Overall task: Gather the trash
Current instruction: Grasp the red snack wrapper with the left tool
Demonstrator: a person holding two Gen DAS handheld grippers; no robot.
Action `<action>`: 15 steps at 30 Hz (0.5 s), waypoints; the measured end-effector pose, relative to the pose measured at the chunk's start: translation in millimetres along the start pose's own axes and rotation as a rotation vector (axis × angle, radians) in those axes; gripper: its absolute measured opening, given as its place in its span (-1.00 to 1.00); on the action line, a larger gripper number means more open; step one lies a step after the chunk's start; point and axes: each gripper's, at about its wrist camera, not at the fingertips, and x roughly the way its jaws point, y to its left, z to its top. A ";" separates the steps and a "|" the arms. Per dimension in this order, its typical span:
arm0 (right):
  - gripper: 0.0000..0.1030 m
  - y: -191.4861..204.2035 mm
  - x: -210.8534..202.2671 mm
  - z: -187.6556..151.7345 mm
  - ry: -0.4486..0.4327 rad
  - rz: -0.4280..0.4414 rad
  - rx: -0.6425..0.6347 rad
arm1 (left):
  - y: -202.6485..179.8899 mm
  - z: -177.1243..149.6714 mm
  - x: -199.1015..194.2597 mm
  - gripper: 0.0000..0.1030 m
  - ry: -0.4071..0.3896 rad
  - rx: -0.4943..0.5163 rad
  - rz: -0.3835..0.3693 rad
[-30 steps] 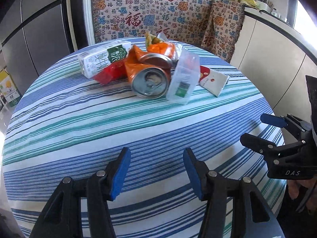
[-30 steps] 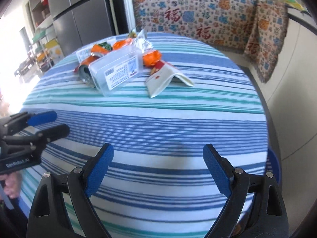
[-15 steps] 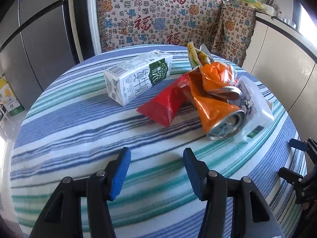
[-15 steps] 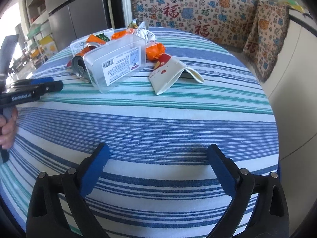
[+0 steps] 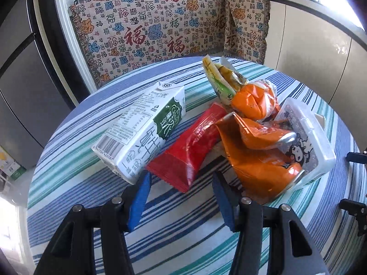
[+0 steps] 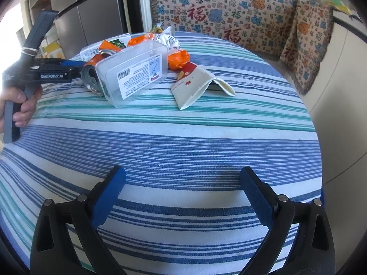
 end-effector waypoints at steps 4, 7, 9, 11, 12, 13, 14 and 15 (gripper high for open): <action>0.92 -0.2 -0.2 0.0 -0.001 -0.001 0.001 | 8.2 -4.1 -1.8 0.09 0.012 -0.001 -0.019; 0.92 -0.5 -0.4 0.0 -0.001 -0.001 0.002 | 10.1 0.2 3.3 0.09 0.026 0.021 -0.004; 0.92 -0.6 -0.4 -0.2 -0.001 -0.001 0.002 | 7.9 7.7 7.1 0.09 0.024 0.051 0.012; 0.92 -0.8 -0.5 -0.3 -0.001 -0.001 0.003 | 4.6 16.1 10.4 0.09 0.022 0.075 0.007; 0.92 -0.8 -0.5 -0.4 -0.001 -0.001 0.003 | 2.5 20.2 11.8 0.09 0.018 0.086 -0.001; 0.92 -0.8 -0.5 -0.4 -0.001 -0.001 0.003 | 0.1 24.1 13.7 0.10 0.019 0.099 -0.005; 0.92 -0.7 -0.5 -0.4 -0.001 -0.002 0.003 | -2.2 27.6 16.1 0.10 0.023 0.114 -0.012; 0.92 -0.7 -0.5 -0.3 -0.001 -0.001 0.003 | -4.7 30.4 18.4 0.10 0.026 0.130 -0.018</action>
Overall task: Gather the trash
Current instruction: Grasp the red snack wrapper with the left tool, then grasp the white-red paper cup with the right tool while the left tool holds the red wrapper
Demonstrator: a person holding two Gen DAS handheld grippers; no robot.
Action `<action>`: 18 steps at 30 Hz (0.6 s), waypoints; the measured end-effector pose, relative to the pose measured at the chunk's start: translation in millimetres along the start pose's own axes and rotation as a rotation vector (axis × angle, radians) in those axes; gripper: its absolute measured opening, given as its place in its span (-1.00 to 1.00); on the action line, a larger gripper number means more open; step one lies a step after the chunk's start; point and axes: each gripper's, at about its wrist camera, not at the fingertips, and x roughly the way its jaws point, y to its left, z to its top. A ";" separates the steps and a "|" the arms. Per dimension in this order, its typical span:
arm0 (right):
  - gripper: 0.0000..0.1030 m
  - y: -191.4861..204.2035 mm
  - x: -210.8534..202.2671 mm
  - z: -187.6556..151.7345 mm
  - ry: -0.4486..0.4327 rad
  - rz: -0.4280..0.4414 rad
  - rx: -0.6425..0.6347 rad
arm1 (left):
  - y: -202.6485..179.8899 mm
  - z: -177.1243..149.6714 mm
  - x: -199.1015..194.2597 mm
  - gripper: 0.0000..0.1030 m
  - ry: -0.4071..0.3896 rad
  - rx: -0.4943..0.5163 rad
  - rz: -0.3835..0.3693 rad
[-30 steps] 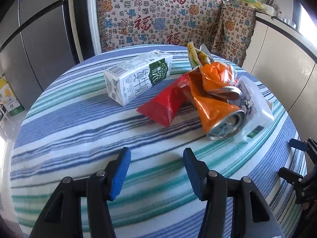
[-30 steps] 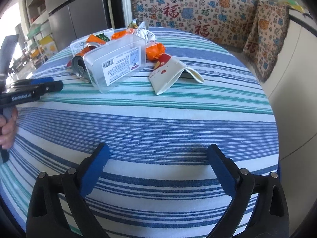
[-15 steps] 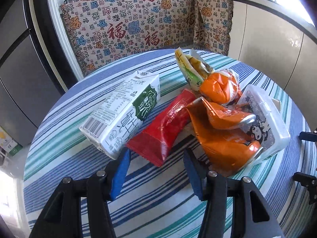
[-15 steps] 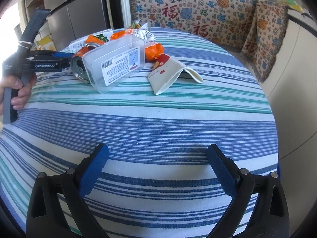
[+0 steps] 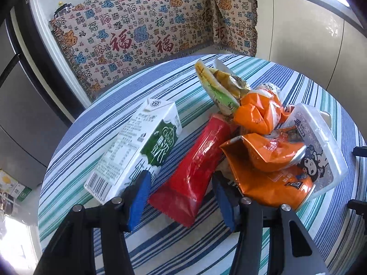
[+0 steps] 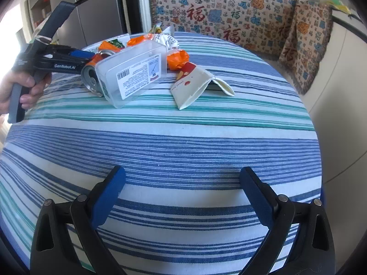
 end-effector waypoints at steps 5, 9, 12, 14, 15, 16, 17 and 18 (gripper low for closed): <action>0.92 0.2 -0.1 -0.1 0.000 0.000 0.000 | -0.7 3.6 5.4 -0.25 0.005 0.008 -0.049; 0.92 -0.1 -0.2 -0.4 0.000 0.000 0.000 | 0.0 -8.3 0.2 -0.64 -0.005 -0.054 -0.073; 0.92 0.0 -0.1 -0.6 0.000 0.001 0.001 | -2.9 -28.2 -15.9 -0.67 -0.007 -0.141 -0.041; 0.92 0.0 -0.2 -0.7 -0.001 0.003 0.002 | -8.0 -47.5 -31.4 -0.67 0.002 -0.203 -0.008; 0.92 -0.2 -0.3 -0.9 -0.002 0.006 0.005 | -11.7 -59.3 -41.5 -0.67 0.004 -0.239 -0.001; 0.92 -0.9 -0.7 -0.9 -0.004 0.013 0.009 | -16.4 -69.7 -50.5 -0.67 0.008 -0.268 0.001; 0.92 -1.9 -1.3 -1.1 -0.006 0.021 0.014 | -19.7 -82.0 -60.2 -0.67 0.016 -0.297 0.007; 0.92 -3.4 -2.1 -1.8 -0.008 0.031 0.020 | -23.1 -91.8 -68.9 -0.67 0.018 -0.311 0.010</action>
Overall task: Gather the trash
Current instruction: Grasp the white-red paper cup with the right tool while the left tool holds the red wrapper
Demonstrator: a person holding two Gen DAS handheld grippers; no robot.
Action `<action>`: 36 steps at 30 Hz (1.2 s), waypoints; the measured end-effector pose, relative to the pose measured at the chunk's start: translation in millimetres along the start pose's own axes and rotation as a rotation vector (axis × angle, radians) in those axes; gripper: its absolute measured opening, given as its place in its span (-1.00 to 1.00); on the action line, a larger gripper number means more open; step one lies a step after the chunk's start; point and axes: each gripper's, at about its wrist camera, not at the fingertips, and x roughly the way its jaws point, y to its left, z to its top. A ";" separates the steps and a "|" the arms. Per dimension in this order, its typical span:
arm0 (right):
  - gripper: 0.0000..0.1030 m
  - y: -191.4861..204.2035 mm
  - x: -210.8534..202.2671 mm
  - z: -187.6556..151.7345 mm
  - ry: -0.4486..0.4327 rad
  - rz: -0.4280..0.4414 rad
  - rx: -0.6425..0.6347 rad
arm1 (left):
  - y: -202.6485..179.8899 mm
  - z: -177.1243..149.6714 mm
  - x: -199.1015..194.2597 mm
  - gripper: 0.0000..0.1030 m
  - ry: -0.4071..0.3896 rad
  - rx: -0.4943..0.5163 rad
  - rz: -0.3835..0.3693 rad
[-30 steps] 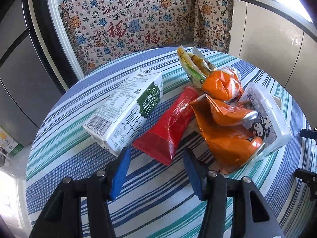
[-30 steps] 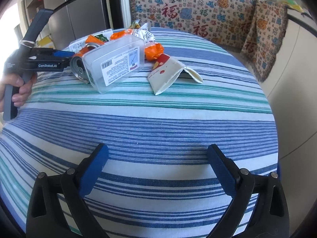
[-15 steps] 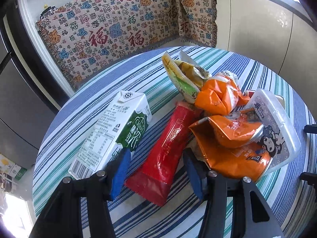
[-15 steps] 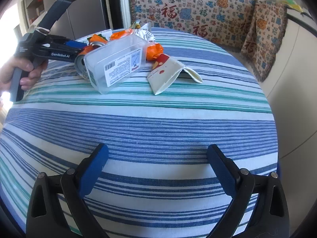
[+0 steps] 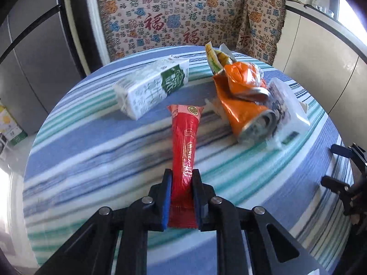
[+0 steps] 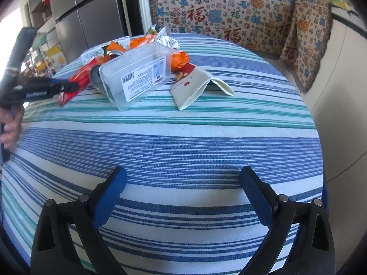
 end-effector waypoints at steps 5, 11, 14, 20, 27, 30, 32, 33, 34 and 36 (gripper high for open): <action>0.92 -16.6 11.1 18.6 0.033 0.007 -0.009 | -6.9 -29.0 -26.8 -0.50 -0.015 -0.022 -0.009; 0.93 -23.7 32.5 67.1 0.096 0.053 -0.123 | -22.3 -20.6 -11.4 0.43 0.003 0.089 0.014; 0.93 -20.7 42.5 93.7 0.117 0.048 -0.181 | -22.5 -16.2 0.1 0.43 0.025 0.114 0.018; 0.88 -22.8 72.6 118.6 0.213 0.086 -0.223 | -12.7 -7.6 7.3 0.43 0.045 0.112 -0.016; -0.45 -28.3 76.1 118.8 0.275 0.123 -0.191 | -10.4 -4.6 6.7 -0.43 0.057 0.101 -0.061; -0.65 -35.5 69.7 116.5 0.289 0.132 -0.140 | -12.0 -6.4 3.7 -0.67 0.051 0.089 -0.042; -0.65 -39.8 60.0 110.0 0.286 0.149 -0.100 | -13.1 -9.7 0.4 -0.70 0.046 0.065 -0.049; -0.65 -40.2 56.0 107.2 0.285 0.154 -0.082 | -14.0 -11.6 -1.7 -0.71 0.043 0.052 -0.053; -0.65 -40.4 50.3 103.1 0.287 0.162 -0.068 | -15.5 -14.3 -5.2 -0.72 0.040 0.036 -0.058; -0.63 -39.9 42.1 94.2 0.302 0.177 -0.061 | -18.7 -17.9 -10.7 -0.72 0.035 0.012 -0.067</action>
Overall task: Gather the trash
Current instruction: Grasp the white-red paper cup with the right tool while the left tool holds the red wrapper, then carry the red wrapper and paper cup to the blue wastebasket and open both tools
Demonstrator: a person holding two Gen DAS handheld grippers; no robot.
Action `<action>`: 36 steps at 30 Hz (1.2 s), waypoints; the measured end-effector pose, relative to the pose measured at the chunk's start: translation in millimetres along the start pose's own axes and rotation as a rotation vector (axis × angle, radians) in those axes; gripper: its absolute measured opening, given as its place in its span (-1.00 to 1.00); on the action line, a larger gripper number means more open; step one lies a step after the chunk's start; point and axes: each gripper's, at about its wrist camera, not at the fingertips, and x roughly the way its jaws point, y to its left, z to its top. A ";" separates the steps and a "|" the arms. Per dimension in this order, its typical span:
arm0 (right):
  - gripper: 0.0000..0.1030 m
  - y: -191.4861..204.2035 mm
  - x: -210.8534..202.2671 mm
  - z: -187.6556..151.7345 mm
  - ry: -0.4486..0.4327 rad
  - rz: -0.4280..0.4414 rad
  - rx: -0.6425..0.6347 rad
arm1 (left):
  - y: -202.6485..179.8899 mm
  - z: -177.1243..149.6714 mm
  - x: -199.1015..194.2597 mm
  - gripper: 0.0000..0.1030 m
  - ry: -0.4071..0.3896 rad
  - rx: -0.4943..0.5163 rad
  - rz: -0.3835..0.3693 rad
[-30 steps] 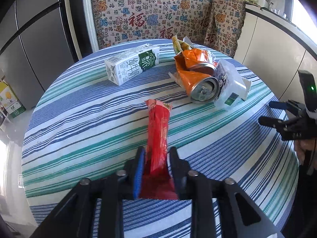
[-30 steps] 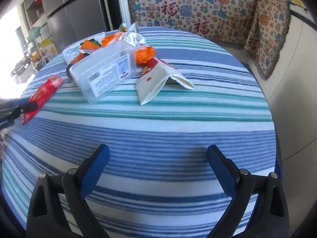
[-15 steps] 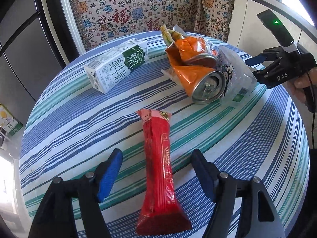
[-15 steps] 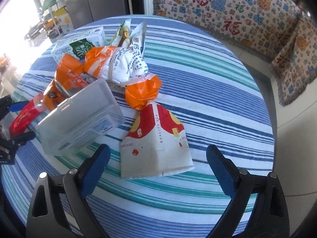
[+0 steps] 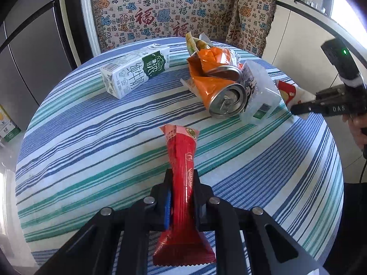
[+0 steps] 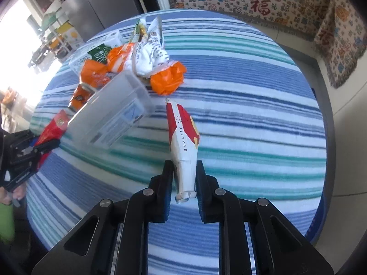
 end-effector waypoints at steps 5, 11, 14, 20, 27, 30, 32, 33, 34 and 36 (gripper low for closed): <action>-0.42 15.9 -0.9 -31.2 0.041 -0.039 -0.047 | -21.5 -7.8 -5.5 -0.72 -0.004 0.003 -0.013; 0.10 19.7 -2.9 -24.9 0.023 -0.073 -0.073 | -27.2 -9.6 2.7 -0.57 0.016 0.021 0.009; 0.16 21.4 -4.0 -21.5 0.032 -0.089 -0.105 | -27.5 -11.4 0.5 -0.21 0.022 0.034 0.028; 0.27 25.6 -7.5 -18.0 0.041 -0.102 -0.152 | -26.6 -14.3 -5.0 -0.10 0.025 0.054 0.038; 0.30 26.3 -13.4 -15.3 0.040 -0.061 -0.125 | -28.7 -15.7 -5.5 -0.10 0.031 0.076 0.049; 0.51 26.3 -14.9 -17.0 0.049 -0.057 -0.114 | -28.2 -17.0 -3.6 -0.10 0.038 0.073 0.044; 0.53 26.6 -12.7 -20.0 0.067 -0.064 -0.123 | -28.9 -18.4 -2.8 -0.10 0.038 0.076 0.049; 0.53 26.8 -11.7 -22.3 0.075 -0.064 -0.123 | -29.2 -18.7 -3.1 -0.10 0.039 0.077 0.048; 0.53 26.4 -9.8 -25.1 0.091 -0.063 -0.124 | -29.8 -19.2 -3.8 -0.10 0.039 0.075 0.044; 0.53 26.3 -10.0 -30.2 0.108 -0.063 -0.127 | -30.4 -19.5 -5.1 -0.10 0.036 0.073 0.037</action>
